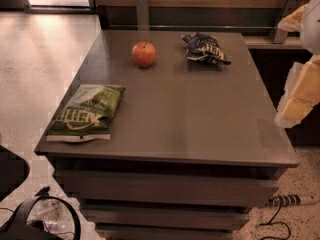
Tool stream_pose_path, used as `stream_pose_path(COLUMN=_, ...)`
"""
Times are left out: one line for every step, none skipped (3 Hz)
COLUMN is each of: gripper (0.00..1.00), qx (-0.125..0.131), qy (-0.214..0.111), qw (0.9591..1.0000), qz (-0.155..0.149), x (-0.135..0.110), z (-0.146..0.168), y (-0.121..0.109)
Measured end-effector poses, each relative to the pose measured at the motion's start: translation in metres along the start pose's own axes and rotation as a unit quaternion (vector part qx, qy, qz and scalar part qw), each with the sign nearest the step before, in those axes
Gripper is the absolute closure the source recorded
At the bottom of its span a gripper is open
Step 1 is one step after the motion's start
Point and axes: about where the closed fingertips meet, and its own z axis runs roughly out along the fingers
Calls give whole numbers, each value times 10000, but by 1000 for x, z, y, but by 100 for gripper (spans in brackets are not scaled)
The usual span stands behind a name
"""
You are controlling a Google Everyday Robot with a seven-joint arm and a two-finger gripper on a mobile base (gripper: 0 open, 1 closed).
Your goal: Move blue chip bag near green jalapeno chip bag
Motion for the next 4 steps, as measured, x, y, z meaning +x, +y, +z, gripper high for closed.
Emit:
stream_pose_path(gripper=0, qx=81, qy=-28, qw=10000, qz=21, x=-1, z=1, y=-10)
stream_pose_path(gripper=0, qx=379, qy=76, qw=9992, qz=134, x=-8, z=14, y=-45)
stream_pose_path(gripper=0, qx=823, qy=168, qw=9959, qz=345, x=-10, z=33, y=-100)
stream_pose_path(gripper=0, qx=1144, qy=-30, qw=9910, qz=688, x=-13, z=58, y=-153)
